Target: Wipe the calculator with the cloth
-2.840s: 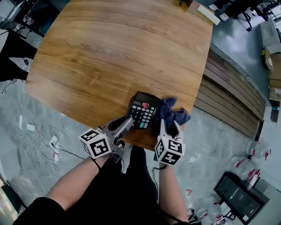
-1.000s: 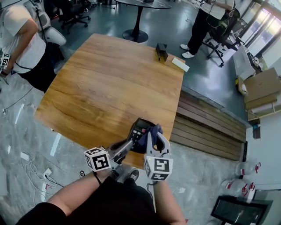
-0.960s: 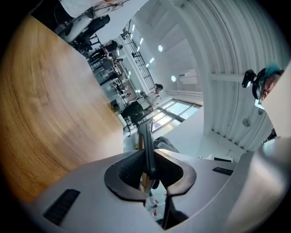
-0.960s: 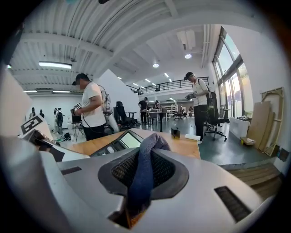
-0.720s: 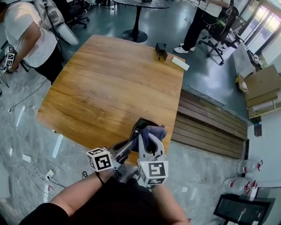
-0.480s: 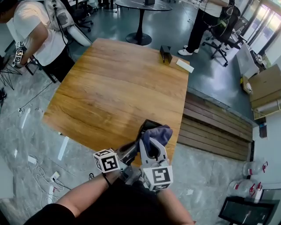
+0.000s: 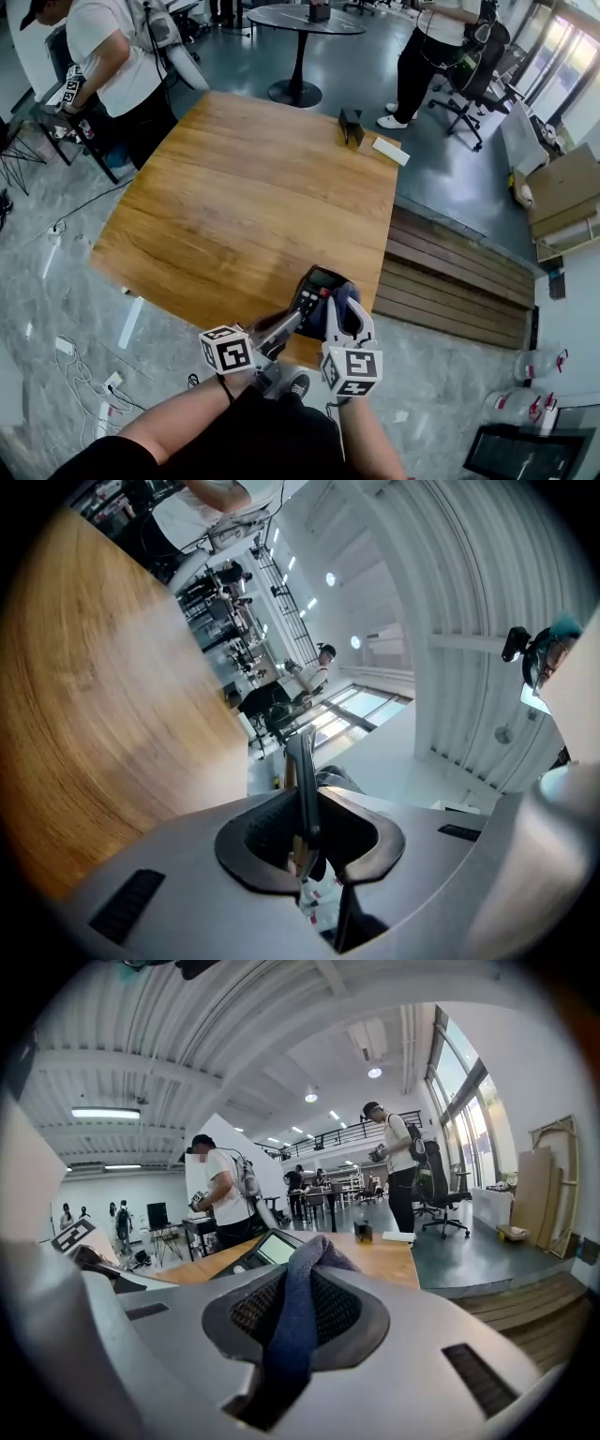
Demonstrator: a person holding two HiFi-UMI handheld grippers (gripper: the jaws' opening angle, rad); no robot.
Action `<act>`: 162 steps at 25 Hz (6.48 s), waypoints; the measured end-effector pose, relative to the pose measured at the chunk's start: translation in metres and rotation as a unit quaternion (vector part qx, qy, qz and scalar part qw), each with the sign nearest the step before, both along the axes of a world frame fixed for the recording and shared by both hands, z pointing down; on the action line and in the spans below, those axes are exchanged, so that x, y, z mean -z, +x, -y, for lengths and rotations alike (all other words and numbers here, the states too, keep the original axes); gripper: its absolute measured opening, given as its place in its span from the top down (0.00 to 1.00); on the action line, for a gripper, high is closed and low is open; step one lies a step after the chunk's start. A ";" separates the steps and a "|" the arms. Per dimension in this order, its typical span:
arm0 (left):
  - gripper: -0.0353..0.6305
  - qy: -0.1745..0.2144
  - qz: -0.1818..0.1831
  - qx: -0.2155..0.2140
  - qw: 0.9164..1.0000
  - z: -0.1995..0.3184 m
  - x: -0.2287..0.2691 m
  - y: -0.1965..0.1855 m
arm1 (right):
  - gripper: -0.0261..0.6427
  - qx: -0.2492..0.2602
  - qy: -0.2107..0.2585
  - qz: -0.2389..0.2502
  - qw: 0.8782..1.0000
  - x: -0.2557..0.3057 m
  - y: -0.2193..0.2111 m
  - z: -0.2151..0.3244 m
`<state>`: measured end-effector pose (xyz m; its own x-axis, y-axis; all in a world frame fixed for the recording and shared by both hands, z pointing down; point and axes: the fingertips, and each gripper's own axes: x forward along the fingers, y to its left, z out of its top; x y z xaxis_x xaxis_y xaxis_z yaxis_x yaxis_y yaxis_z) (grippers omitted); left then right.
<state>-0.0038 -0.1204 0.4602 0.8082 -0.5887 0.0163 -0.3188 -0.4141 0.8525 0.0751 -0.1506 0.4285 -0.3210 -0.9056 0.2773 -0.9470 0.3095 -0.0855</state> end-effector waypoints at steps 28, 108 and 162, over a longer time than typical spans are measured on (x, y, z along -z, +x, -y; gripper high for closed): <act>0.84 0.003 -0.043 -0.018 0.999 -0.026 0.013 0.003 | 0.87 -0.012 0.069 -0.004 0.998 0.049 0.015 0.008; 0.84 -0.180 -0.275 -0.009 0.944 -0.019 0.028 0.003 | 0.87 0.236 0.208 -0.227 0.922 -0.040 -0.089 -0.059; 0.84 -0.233 -0.160 0.029 0.959 0.021 -0.117 -0.021 | 0.87 0.014 0.062 -0.164 0.984 -0.094 0.071 -0.012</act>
